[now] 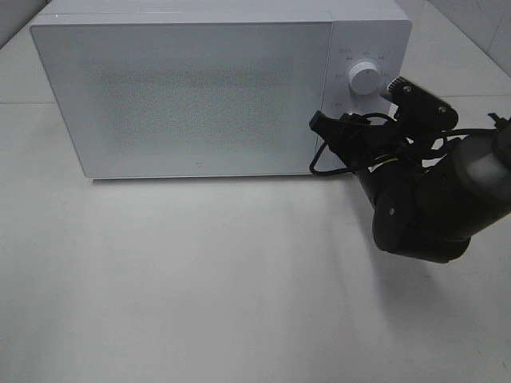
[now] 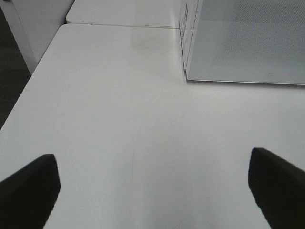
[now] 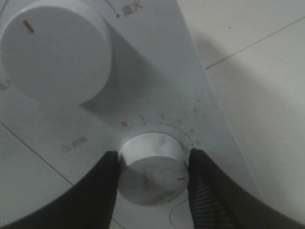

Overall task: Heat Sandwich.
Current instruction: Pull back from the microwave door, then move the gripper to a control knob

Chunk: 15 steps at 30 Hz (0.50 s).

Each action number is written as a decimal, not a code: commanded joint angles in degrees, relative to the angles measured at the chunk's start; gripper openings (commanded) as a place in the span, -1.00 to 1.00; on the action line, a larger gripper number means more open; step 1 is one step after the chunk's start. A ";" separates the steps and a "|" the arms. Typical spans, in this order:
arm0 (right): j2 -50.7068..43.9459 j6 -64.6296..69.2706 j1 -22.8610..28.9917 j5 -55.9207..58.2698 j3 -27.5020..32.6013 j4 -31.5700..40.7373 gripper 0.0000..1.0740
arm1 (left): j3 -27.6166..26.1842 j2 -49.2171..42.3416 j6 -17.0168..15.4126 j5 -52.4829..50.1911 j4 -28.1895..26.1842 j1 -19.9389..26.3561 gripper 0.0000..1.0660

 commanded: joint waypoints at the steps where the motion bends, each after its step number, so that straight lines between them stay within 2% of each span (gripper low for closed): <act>1: -0.34 5.90 0.06 -3.21 -0.46 0.34 -0.85 | 0.11 -1.60 0.11 -0.11 0.23 0.17 0.94; 15: -0.34 35.58 0.06 -3.90 -0.46 4.07 -0.83 | 0.11 -1.60 0.11 -0.11 0.23 0.17 0.94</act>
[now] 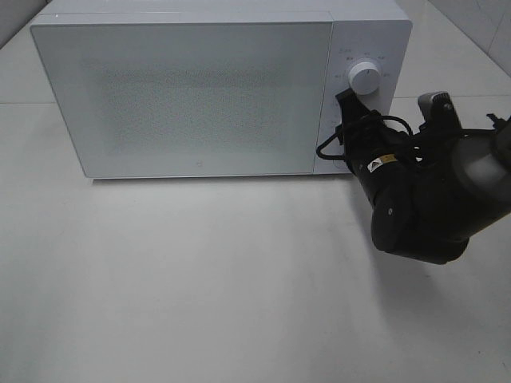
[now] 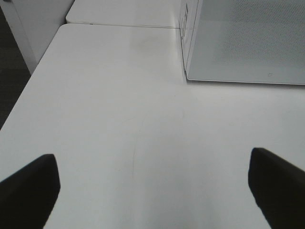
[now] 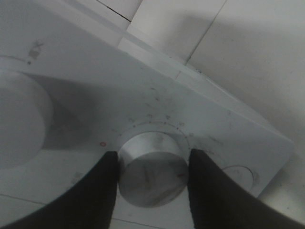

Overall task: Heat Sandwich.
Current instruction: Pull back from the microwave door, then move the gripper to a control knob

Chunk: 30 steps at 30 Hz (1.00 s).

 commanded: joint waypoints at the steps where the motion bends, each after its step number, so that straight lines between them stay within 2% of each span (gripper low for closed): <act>1: -0.34 5.90 -0.06 -3.84 -0.46 2.18 -0.83 | 0.11 -1.60 0.11 -0.11 0.23 0.17 0.94; 13: -0.34 26.87 -0.06 -4.58 -0.46 6.76 -0.81 | 0.11 -1.60 0.11 -0.11 0.23 0.17 0.94; 20: -0.34 38.33 -0.06 -6.07 -0.46 6.88 -0.80 | 0.11 -1.60 0.11 -0.11 0.23 0.17 0.94; 30: -0.34 35.12 -0.06 -7.33 -0.46 5.10 -0.75 | 0.11 -1.60 0.11 -0.11 0.23 0.17 0.94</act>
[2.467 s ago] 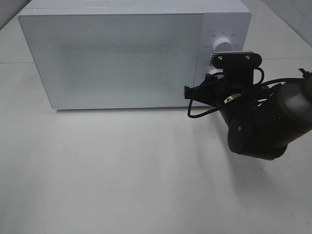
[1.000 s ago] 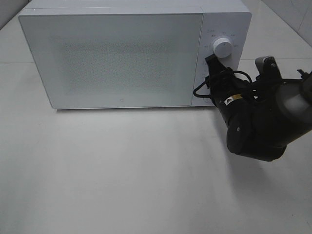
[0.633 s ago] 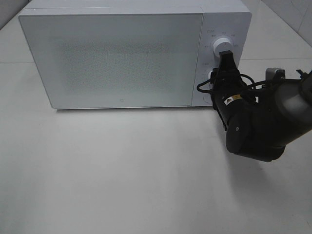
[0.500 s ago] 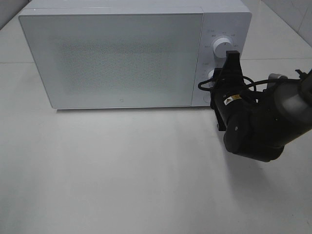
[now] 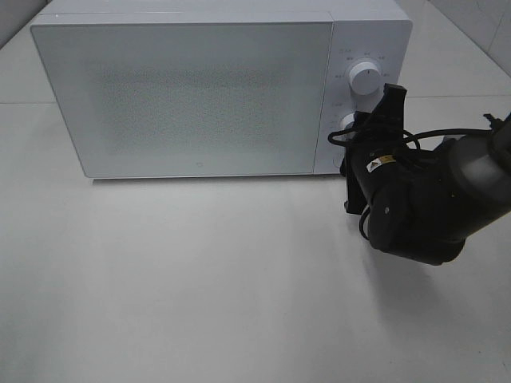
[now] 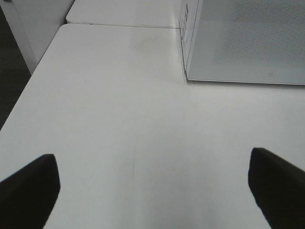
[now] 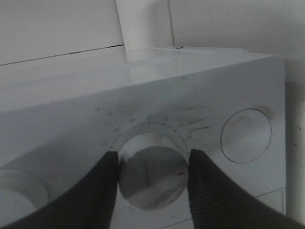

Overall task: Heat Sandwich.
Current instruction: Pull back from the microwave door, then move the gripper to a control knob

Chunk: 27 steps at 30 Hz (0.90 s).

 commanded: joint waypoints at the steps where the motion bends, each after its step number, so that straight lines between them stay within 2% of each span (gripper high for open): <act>1: -0.34 -1.55 -0.57 -7.68 -0.29 2.58 -0.75 | 0.11 -1.60 0.11 -0.11 0.23 0.17 0.94; 8: -0.34 -4.58 -0.57 -7.68 -0.29 2.18 -0.63 | 0.11 -1.60 0.11 -0.11 0.23 0.17 0.94; 13: -0.34 -9.11 -0.57 -8.82 -0.29 2.64 -0.40 | 0.11 -1.60 0.11 -0.11 0.23 0.17 0.94; 14: -0.34 -11.00 -0.57 -10.49 -0.29 2.64 -0.22 | 0.11 -1.60 0.11 -0.11 0.23 0.17 0.94; 16: -0.40 -12.09 -0.57 -11.00 -0.29 2.69 -0.03 | 0.11 -1.60 0.11 -0.11 0.23 0.17 0.94; 17: -0.40 -12.09 -0.57 -10.94 -0.29 2.69 0.06 | 0.11 -1.60 0.11 -0.11 0.23 0.17 0.94; 18: -0.40 -12.09 -0.57 -10.94 -0.29 2.69 0.06 | 0.11 -1.60 0.11 -0.11 0.23 0.17 0.94; 19: -0.40 -12.09 -0.57 -10.83 -0.17 2.69 0.29 | 0.11 -1.60 0.11 -0.11 0.23 0.17 0.94; 21: -0.57 -12.32 -0.57 -10.20 -0.17 2.64 0.46 | 0.11 -1.60 0.11 -0.11 0.23 0.17 0.94; 23: -0.57 -13.18 -0.57 -10.20 -0.17 2.35 0.52 | 0.11 -1.60 0.11 -0.11 0.23 0.17 0.94; 27: -1.55 -13.75 -0.57 -7.62 1.32 0.63 0.46 | 0.11 -1.60 0.11 -0.11 0.23 0.17 0.94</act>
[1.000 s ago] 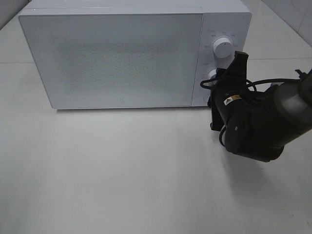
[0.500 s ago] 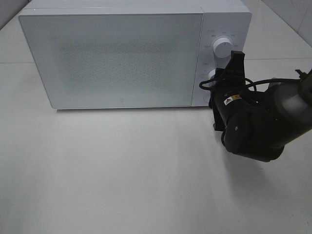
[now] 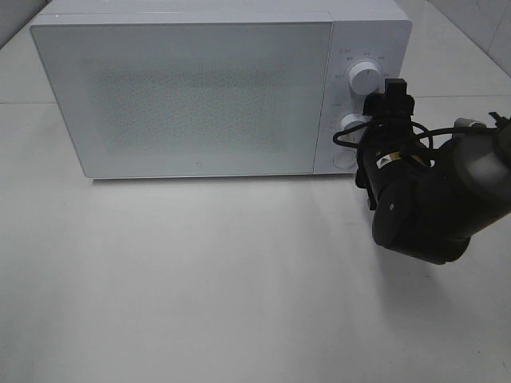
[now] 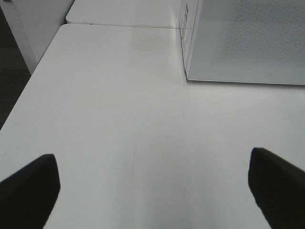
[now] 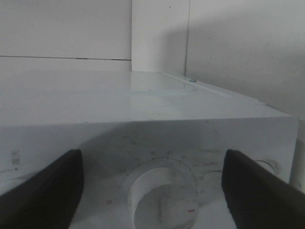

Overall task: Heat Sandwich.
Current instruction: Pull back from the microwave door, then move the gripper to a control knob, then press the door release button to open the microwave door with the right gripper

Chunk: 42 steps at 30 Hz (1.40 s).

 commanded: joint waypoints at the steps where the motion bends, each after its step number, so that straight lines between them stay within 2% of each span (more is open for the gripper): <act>1: -1.49 -1.60 -0.06 -5.27 0.92 -1.43 0.46 | 0.11 -1.60 0.11 -0.11 0.23 0.17 0.94; 8: -5.44 -7.33 -0.06 0.11 4.98 -5.10 0.42 | 0.11 -1.60 0.11 -0.11 0.23 0.17 0.94; 18: -12.83 -21.77 -0.06 15.76 9.74 -11.97 0.42 | 0.11 -1.60 0.11 -0.11 0.23 0.17 0.94; 21: -14.78 -25.78 -0.06 19.02 10.08 -13.41 0.42 | 0.11 -1.60 0.11 -0.11 0.23 0.17 0.94; 28: -21.94 -44.92 -0.06 36.27 10.08 -17.53 0.42 | 0.11 -1.60 0.11 -0.11 0.23 0.17 0.94; 33: -25.73 -57.30 -0.06 46.29 10.03 -17.59 0.42 | 0.11 -1.60 0.11 -0.11 0.23 0.17 0.94; 40: -29.28 -67.61 -0.06 56.44 10.03 -18.45 0.42 | 0.11 -1.60 0.11 -0.11 0.23 0.17 0.94; 42: -30.71 -69.10 -0.06 60.96 10.03 -21.60 0.42 | 0.11 -1.60 0.11 -0.11 0.23 0.17 0.94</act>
